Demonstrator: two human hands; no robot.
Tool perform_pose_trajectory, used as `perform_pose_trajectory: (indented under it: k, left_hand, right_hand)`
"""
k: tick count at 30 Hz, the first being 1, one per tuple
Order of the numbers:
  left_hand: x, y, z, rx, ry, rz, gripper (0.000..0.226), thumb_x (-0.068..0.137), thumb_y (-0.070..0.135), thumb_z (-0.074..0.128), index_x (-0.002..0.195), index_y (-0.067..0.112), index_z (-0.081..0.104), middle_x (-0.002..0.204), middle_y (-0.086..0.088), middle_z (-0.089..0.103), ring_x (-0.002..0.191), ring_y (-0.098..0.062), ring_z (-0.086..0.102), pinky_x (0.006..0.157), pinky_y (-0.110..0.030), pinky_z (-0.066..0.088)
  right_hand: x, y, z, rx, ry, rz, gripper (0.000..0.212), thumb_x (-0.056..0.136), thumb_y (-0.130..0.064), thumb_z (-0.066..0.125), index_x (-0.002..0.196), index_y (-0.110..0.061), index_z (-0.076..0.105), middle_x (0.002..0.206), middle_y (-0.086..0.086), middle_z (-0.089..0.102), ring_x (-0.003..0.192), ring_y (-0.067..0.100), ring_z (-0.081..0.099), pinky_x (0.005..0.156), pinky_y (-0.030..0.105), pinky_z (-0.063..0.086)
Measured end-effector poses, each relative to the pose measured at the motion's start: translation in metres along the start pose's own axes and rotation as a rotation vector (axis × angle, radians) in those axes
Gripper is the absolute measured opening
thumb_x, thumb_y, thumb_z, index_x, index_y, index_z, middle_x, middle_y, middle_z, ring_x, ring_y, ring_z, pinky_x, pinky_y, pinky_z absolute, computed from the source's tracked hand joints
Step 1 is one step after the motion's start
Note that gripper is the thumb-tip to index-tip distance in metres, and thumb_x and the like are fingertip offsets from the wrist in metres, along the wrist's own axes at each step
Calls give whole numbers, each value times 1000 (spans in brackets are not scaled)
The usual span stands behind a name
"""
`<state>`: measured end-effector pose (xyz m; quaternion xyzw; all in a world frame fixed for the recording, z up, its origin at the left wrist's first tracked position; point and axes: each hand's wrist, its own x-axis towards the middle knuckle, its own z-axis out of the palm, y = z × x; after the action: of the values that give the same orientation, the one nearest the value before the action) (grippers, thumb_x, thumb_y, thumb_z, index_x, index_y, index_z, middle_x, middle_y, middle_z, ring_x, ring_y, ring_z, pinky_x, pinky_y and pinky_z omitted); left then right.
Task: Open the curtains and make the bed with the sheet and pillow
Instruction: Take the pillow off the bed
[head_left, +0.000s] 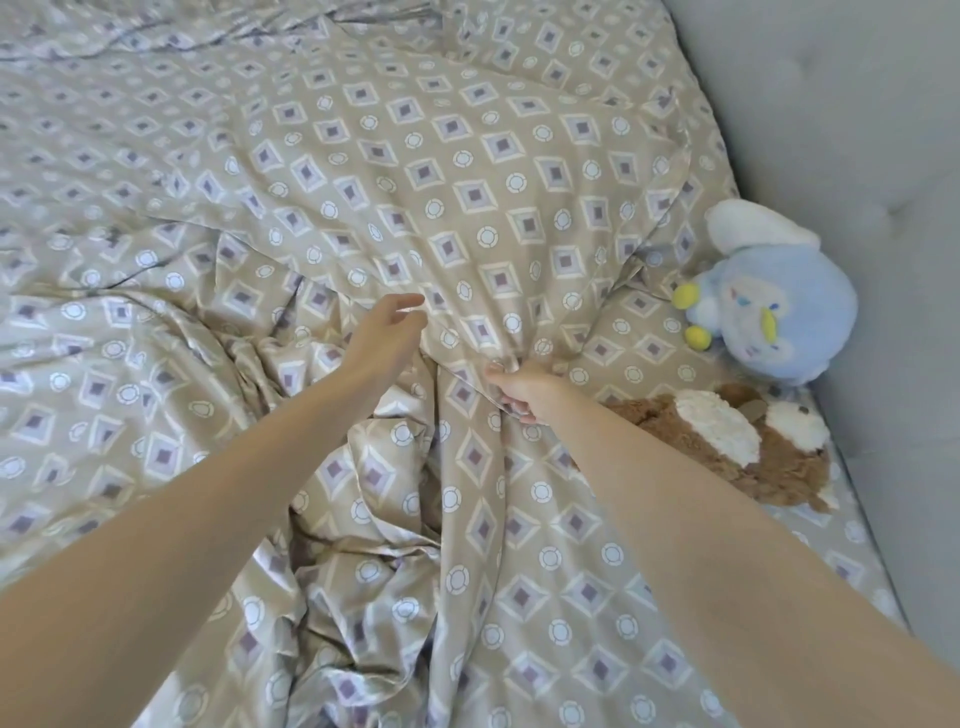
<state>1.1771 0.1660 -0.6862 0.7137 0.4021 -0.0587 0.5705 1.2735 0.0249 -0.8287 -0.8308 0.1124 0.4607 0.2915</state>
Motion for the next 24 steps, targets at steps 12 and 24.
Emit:
perform_pose_trajectory:
  k: [12,24]
  left_hand:
    - [-19,11,-17,63,6,47,38,96,18,40,133,25,48,122,4,54,103,-16,56,99,-39,46]
    - [-98,133,-73,330,13,297,67,90,12,58,148,21,26,147,-8,33,76,-13,52,59,-22,42]
  right_hand:
    - [-65,-21,-20,234,231,-316,23,87,-25,49,104,-10,58,114,13,56,99,27,56,85,33,49]
    - [-266,-135,-130,891,117,-421,54,85,19,36,116,-21,54,100,0,57,71,18,47,55,26,35]
